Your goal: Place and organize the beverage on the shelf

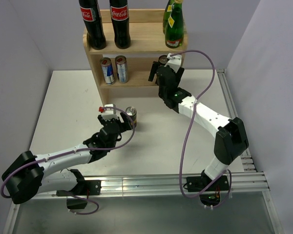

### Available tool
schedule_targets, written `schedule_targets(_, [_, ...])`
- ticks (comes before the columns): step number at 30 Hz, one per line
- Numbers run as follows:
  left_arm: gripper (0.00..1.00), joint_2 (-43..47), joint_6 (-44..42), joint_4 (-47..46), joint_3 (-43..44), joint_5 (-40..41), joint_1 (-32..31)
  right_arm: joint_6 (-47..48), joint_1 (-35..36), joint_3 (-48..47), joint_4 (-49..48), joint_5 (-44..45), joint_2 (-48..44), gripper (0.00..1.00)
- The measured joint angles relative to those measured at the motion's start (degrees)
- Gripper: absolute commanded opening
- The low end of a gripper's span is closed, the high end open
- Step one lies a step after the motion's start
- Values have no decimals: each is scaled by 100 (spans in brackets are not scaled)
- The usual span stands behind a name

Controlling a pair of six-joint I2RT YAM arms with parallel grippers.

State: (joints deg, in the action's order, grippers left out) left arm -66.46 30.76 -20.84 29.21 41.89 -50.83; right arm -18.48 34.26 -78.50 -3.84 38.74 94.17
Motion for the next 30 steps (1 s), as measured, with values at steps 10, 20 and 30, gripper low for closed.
schedule_targets(10, [81,-361,11,-503,-181,-122,0,-15,92,638,50,-83,-861,100])
schedule_targets(20, [82,-1132,-142,-1633,-450,-334,-122,-160,417,1668,133,76,-2297,100])
schedule_targets(30, [78,-2848,-466,-2680,-66,-190,-219,-468,850,2682,654,446,-4105,100])
